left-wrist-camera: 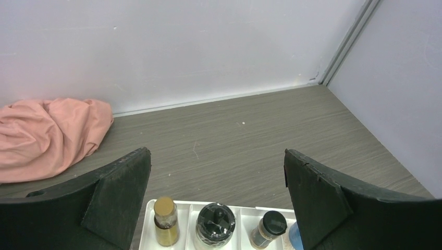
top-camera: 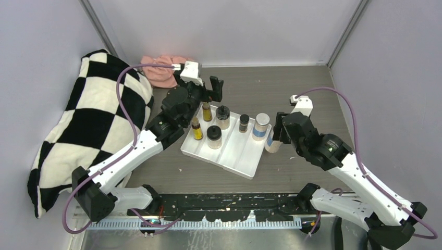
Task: Organize the condiment bottles
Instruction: Place the bottle in the storage box.
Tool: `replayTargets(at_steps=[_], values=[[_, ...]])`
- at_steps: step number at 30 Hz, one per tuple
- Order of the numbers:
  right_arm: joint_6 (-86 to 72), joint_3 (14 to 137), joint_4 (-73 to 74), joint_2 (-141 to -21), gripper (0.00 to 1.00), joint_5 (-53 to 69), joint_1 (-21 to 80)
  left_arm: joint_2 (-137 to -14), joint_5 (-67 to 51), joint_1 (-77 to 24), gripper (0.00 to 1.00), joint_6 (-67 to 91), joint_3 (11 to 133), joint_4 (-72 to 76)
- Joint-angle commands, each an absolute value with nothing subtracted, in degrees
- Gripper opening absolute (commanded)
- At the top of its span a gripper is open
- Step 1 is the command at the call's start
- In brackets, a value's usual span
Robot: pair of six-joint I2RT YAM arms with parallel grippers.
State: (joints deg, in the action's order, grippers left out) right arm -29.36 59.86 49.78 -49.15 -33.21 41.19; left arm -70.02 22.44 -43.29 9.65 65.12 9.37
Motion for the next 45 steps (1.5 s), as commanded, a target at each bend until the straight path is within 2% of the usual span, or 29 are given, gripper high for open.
replayTargets(at_steps=[1, 17, 31, 45], values=[[-27.58, 62.75, 47.62, -49.95, 0.01, -31.17, 44.9, -69.35, 23.81, -43.51, 1.0, 8.64, 68.81, 8.55], [-22.59, 61.87, 39.78, -58.22, 0.01, -28.24, 54.39, -67.99, 23.86, -43.51, 1.0, 8.02, 69.4, 7.36], [-20.23, 58.13, 33.22, -61.7, 0.01, -26.0, 55.58, -67.33, 23.9, -43.51, 1.0, 7.56, 68.23, 7.97], [-19.54, 51.28, 28.48, -60.2, 0.01, -26.12, 56.36, -67.44, 23.63, -43.51, 1.0, 7.64, 67.26, 8.85]])
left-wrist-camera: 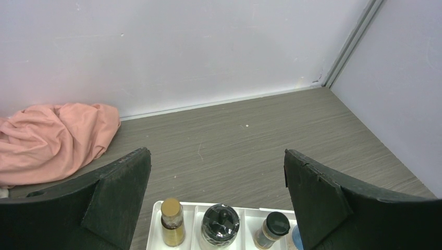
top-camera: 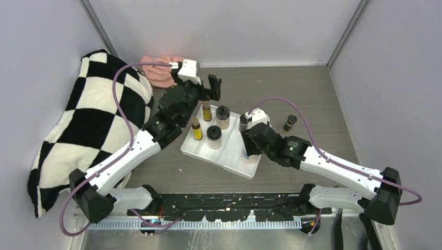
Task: Organize the condiment bottles
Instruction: Place the bottle in the storage box.
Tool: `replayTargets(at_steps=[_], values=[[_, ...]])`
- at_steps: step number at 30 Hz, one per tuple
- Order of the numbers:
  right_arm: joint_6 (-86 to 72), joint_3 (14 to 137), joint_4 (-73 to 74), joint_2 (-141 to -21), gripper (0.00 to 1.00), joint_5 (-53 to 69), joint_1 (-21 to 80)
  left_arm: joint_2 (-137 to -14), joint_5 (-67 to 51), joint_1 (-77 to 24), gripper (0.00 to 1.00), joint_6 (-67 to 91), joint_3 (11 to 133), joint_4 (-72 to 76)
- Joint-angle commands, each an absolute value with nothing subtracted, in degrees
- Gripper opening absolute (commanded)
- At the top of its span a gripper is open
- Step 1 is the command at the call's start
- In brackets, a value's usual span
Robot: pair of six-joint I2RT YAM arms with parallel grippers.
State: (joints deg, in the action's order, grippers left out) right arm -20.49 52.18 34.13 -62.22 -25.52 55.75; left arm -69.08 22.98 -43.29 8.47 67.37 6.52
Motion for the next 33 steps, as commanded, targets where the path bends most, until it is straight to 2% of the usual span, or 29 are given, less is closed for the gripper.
replayTargets(at_steps=[1, 13, 26, 29, 33], values=[[-19.58, 50.8, 28.21, -60.26, 0.01, -26.44, 56.54, -67.55, 23.59, -43.51, 1.0, 7.69, 67.17, 8.94], [-20.4, 45.04, 24.31, -59.64, 0.01, -34.16, 59.71, -67.59, 23.2, -43.51, 1.0, 7.72, 66.37, 9.67], [-25.91, 43.11, 28.15, -58.0, 0.01, -38.89, 61.7, -67.24, 23.03, -43.51, 1.0, 7.73, 65.7, 10.02], [-27.39, 43.2, 29.77, -57.53, 0.07, -39.36, 61.9, -67.15, 22.94, -43.51, 1.0, 7.86, 65.57, 10.02], [-28.74, 43.26, 30.91, -56.9, 0.22, -39.42, 62.42, -67.06, 22.94, -43.51, 1.0, 8.04, 65.48, 9.93]])
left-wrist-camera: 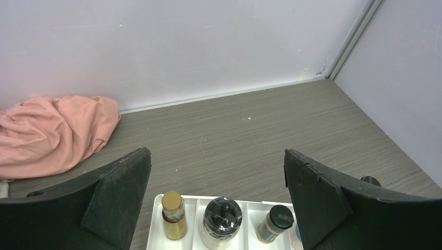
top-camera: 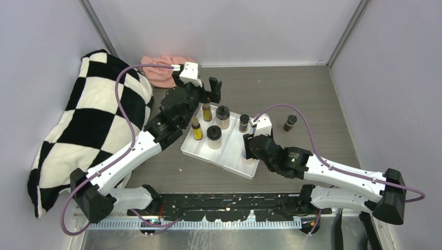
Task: Organize the condiment bottles
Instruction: Place the bottle in the storage box.
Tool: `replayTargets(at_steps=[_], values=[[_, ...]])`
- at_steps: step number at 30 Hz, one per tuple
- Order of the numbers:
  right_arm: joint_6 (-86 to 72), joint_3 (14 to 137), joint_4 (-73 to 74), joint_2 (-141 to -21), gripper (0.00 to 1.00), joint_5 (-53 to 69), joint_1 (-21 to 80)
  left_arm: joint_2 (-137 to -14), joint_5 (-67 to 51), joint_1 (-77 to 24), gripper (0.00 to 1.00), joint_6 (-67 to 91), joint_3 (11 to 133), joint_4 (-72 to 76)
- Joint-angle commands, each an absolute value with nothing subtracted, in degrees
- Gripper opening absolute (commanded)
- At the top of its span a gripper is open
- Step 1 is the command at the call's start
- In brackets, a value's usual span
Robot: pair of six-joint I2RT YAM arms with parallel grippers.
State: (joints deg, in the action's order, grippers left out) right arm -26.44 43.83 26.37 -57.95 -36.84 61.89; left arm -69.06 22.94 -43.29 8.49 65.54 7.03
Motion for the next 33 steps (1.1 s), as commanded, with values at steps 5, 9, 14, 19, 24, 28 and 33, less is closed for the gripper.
replayTargets(at_steps=[5, 9, 14, 19, 24, 28, 33], values=[[-29.73, 43.79, 31.61, -55.89, 0.42, -40.04, 63.22, -66.99, 22.85, -43.51, 1.0, 8.22, 65.48, 9.85], [-29.87, 44.56, 32.14, -55.22, 0.54, -39.79, 63.46, -67.06, 22.76, -43.51, 1.0, 8.48, 65.48, 9.84], [-29.81, 46.05, 32.52, -54.98, 0.62, -39.14, 63.88, -67.13, 22.69, -43.51, 1.0, 8.77, 65.48, 9.93], [-29.33, 47.67, 32.29, -55.31, 0.7, -38.26, 64.18, -67.15, 22.59, -43.51, 1.0, 9.01, 65.59, 9.84], [-28.33, 49.21, 30.87, -56.8, 0.74, -37.26, 64.26, -67.15, 22.61, -43.51, 1.0, 8.95, 65.65, 9.76], [-27.07, 51.2, 29.62, -57.61, 0.74, -37.19, 64.34, -67.23, 22.59, -43.51, 1.0, 8.88, 65.91, 9.71], [-25.97, 54.93, 29.4, -57.33, 0.74, -40.25, 64.36, -67.24, 22.44, -43.51, 1.0, 8.79, 66.0, 9.62]])
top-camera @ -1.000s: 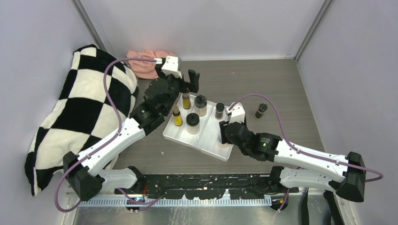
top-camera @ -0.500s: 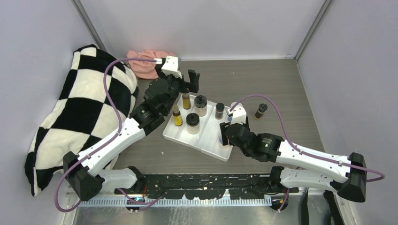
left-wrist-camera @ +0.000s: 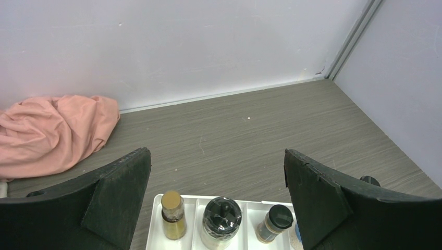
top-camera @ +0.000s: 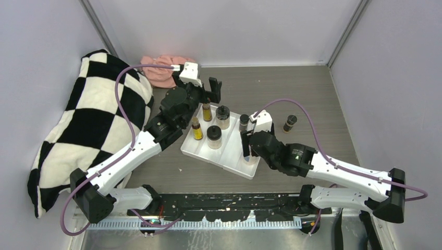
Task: Organize the condiment bottles
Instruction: Place the bottle in the storage box, then pick up the bottle from the center of the board.
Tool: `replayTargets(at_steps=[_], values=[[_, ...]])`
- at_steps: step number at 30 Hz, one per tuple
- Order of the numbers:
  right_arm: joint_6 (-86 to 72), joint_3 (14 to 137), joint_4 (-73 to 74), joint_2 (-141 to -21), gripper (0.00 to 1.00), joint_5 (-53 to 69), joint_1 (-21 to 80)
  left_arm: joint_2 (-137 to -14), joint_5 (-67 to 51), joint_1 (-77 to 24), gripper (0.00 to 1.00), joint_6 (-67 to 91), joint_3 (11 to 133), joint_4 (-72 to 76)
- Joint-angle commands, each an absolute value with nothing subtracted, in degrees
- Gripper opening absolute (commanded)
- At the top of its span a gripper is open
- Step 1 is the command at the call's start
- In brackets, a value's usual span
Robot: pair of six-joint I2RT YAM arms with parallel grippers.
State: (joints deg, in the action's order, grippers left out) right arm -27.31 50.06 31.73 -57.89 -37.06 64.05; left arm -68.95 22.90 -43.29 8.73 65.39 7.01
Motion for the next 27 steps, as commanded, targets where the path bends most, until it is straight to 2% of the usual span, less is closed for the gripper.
replayTargets(at_steps=[1, 5, 9, 12, 15, 22, 27], values=[[-26.0, 55.66, 29.48, -57.15, 0.74, -41.36, 64.41, -67.32, 22.29, -43.51, 1.0, 8.79, 66.01, 9.58], [-27.32, 58.63, 31.42, -56.52, 0.74, -49.9, 64.4, -67.32, 21.91, -43.51, 1.0, 8.87, 65.92, 9.47], [-31.42, 64.12, 40.31, -59.62, 0.76, -62.8, 63.78, -67.44, 21.38, -43.51, 1.0, 9.35, 65.83, 9.4], [-35.78, 68.38, 46.21, -62.55, 0.76, -66.48, 61.61, -67.26, 21.01, -43.51, 1.0, 9.73, 65.83, 9.2], [-38.19, 69.07, 47.45, -63.35, 0.75, -64.15, 56.94, -67.07, 20.43, -43.51, 1.0, 9.84, 65.87, 8.77], [-38.28, 67.17, 44.23, -66.54, 0.74, -48.89, 36.01, -69.19, 14.35, -43.51, 1.0, 9.01, 68.78, 4.19], [-38.26, 67.04, 41.42, -71.3, 0.74, -40.35, 26.67, -70.22, 12.27, -43.48, 1.0, 8.79, 69.48, 2.92]])
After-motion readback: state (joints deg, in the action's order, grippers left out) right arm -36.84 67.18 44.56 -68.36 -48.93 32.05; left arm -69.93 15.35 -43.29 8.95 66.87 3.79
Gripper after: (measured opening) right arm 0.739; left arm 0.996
